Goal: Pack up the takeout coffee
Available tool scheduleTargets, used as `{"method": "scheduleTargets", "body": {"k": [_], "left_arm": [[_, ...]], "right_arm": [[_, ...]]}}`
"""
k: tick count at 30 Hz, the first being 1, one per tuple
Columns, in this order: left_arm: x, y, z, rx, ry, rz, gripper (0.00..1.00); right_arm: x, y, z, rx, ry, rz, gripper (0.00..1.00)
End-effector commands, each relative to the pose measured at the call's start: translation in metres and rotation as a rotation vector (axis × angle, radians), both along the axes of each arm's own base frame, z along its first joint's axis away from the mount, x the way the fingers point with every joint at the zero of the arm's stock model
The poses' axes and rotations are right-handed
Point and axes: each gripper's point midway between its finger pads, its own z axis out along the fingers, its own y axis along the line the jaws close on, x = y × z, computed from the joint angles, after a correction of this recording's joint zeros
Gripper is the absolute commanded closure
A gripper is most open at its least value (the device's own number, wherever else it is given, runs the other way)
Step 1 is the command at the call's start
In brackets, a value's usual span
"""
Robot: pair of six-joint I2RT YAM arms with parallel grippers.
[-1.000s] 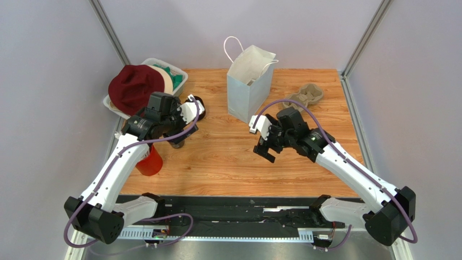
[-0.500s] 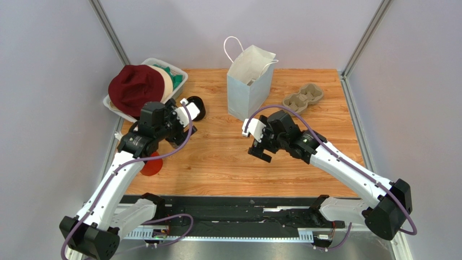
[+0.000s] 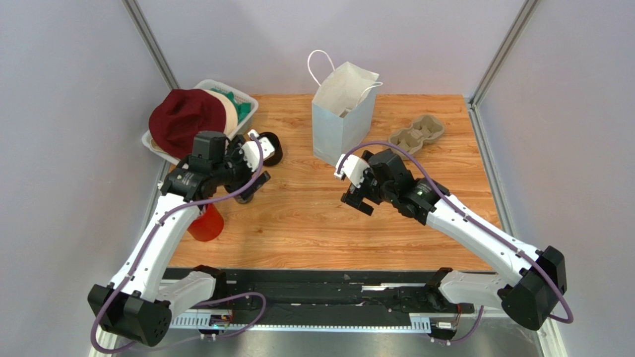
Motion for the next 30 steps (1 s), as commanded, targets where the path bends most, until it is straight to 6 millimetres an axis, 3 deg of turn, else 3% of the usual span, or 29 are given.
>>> {"method": "scheduleTargets", "body": {"k": [1,5,10,23,30], "left_arm": [[-0.002,0.008,-0.004,-0.062,0.098,0.017,0.07],[0.001,0.019,-0.010,-0.107,0.160,0.050,0.07],[0.000,0.018,-0.014,-0.120,0.183,0.045,0.09],[0.017,0.024,-0.051,-0.096,0.310,0.109,0.27],[0.024,0.026,-0.056,-0.090,0.315,0.133,0.36]], "right_arm": [[0.016,0.000,0.031,0.081,-0.090,-0.068,0.01],[0.021,0.000,0.029,0.074,-0.088,-0.097,0.01],[0.022,-0.001,0.026,0.069,-0.083,-0.100,0.01],[0.021,0.000,0.025,0.069,-0.079,-0.095,0.01],[0.021,0.000,0.025,0.068,-0.077,-0.093,0.01]]}}
